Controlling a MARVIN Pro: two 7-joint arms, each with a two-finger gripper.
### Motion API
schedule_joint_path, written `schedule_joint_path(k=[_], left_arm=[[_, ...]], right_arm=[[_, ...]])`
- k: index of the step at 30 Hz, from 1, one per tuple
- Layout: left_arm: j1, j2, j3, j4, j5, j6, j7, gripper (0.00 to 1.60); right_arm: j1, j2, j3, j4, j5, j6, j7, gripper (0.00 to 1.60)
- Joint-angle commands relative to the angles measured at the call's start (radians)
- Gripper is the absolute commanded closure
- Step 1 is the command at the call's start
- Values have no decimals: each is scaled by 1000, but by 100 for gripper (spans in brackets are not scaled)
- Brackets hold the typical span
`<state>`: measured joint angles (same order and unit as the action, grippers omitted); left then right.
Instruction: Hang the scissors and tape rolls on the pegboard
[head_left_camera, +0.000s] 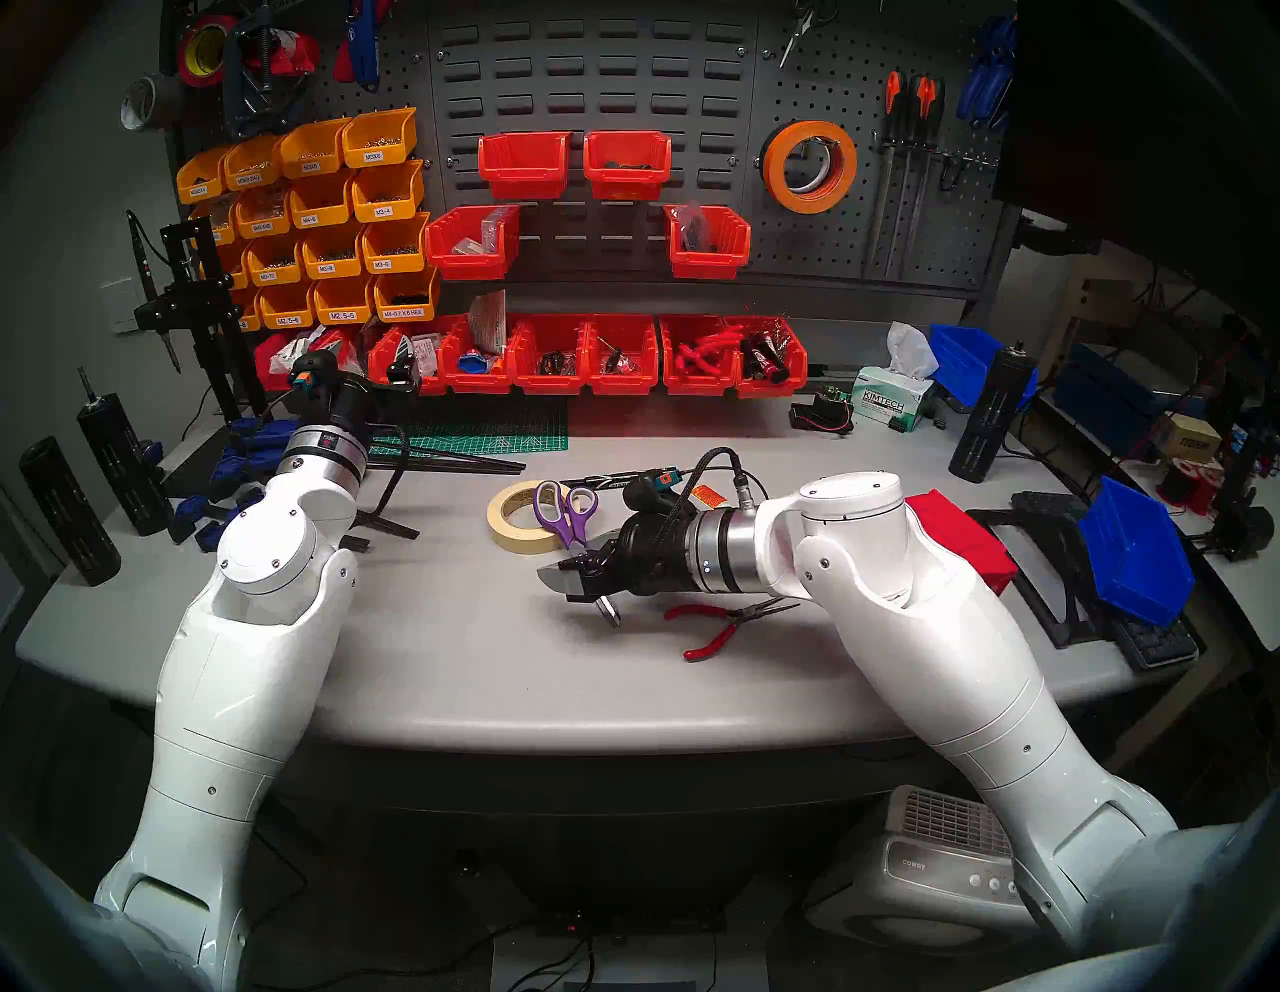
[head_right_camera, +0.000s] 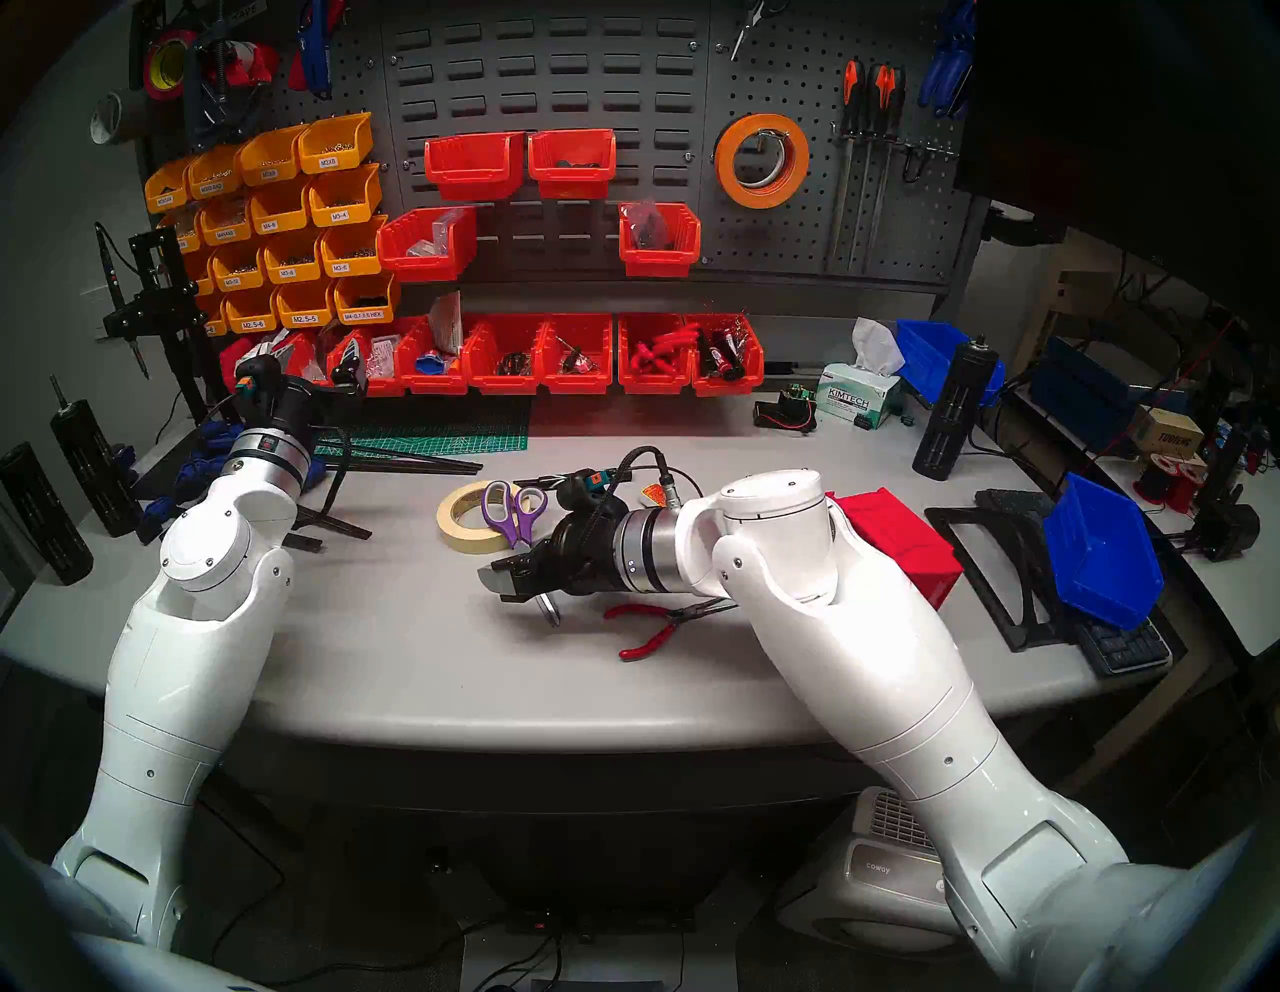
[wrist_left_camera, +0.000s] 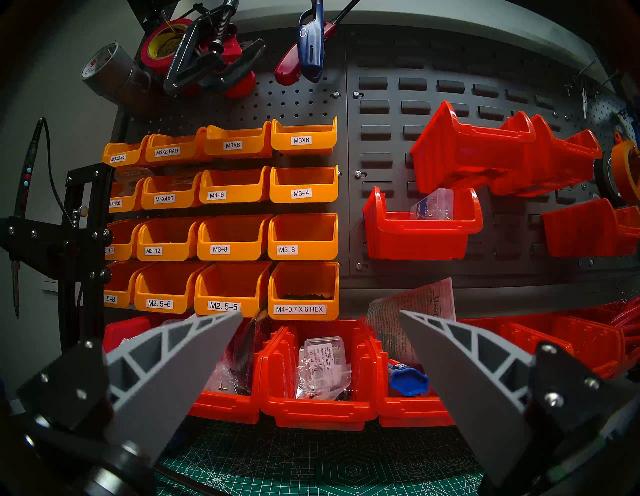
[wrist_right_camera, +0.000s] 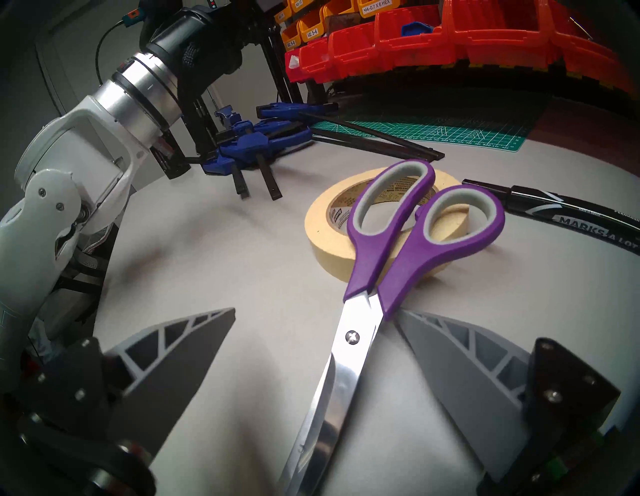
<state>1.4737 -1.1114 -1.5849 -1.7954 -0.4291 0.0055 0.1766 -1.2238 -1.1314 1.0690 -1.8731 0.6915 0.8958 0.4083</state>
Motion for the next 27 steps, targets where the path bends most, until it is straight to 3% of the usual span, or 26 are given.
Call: schedule_joint_path(k=[1, 10, 11, 13, 27], left_arm=[[-30, 1, -13, -29, -2, -13, 3, 0], [-30, 1, -13, -29, -2, -13, 2, 0], [-30, 1, -13, -29, -2, -13, 2, 0], [-30, 1, -13, -29, -2, -13, 2, 0], [-30, 1, -13, -29, -2, -13, 2, 0]], right_arm=[[20, -11, 8, 1, -4, -34, 6, 0], [16, -18, 7, 20, -1, -73, 19, 0], [15, -18, 7, 21, -1, -79, 21, 20], [14, -16, 5, 20, 2, -85, 31, 160], [-5, -5, 21, 4, -3, -107, 23, 160]])
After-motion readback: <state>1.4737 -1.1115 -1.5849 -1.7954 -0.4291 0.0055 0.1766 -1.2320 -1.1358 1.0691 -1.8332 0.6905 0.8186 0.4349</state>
